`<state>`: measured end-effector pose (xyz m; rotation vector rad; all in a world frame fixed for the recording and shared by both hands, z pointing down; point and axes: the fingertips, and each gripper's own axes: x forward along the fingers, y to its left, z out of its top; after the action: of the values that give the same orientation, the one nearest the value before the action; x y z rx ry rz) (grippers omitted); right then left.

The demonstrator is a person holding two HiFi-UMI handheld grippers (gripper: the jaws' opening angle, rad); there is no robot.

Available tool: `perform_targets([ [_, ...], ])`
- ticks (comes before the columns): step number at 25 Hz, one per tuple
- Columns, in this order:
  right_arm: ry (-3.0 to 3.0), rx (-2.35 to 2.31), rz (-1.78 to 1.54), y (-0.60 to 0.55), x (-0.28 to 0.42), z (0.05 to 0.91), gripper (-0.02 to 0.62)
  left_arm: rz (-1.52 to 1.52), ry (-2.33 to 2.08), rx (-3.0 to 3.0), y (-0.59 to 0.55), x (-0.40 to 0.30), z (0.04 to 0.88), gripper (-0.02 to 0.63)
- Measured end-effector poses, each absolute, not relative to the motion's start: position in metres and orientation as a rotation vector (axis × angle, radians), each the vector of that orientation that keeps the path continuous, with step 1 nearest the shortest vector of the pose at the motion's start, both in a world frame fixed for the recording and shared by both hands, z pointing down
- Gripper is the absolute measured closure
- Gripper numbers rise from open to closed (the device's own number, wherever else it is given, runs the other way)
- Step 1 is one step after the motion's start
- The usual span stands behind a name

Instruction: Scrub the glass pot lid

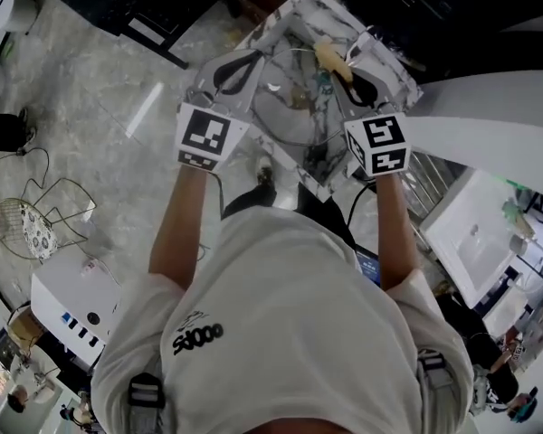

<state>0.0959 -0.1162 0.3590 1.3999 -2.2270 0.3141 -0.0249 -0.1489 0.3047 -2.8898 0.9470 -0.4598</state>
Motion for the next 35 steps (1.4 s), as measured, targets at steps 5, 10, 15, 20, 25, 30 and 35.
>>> perform_targets([
  [5, -2.223, 1.33, 0.359, -0.135, 0.107, 0.39, 0.545, -0.535, 1.044, -2.876, -0.162, -0.015, 0.33, 0.595],
  [10, -2.219, 1.259, 0.398, -0.144, 0.111, 0.424, 0.545, -0.551, 1.161, -2.867, -0.17, -0.005, 0.345, 0.595],
  [15, -2.236, 1.239, 0.455, -0.148, 0.106, 0.453, 0.546, -0.605, 1.211, -2.854, -0.172, -0.01, 0.372, 0.595],
  [20, -2.222, 1.217, 0.464, -0.147, 0.093, 0.477, 0.546, -0.643, 1.208, -2.876, -0.172, -0.018, 0.397, 0.595],
  [25, -2.203, 1.242, 0.514, -0.143, 0.086, 0.493, 0.546, -0.668, 1.168, -2.905, -0.178, -0.022, 0.418, 0.595],
  [30, -2.156, 1.273, 0.566, -0.142, 0.091, 0.513, 0.546, -0.674, 1.16, -2.923, -0.182, -0.022, 0.429, 0.595],
  [35, -2.084, 1.336, 0.608, -0.15, 0.105, 0.536, 0.546, -0.693, 1.143, -2.936, -0.185, -0.022, 0.442, 0.595],
])
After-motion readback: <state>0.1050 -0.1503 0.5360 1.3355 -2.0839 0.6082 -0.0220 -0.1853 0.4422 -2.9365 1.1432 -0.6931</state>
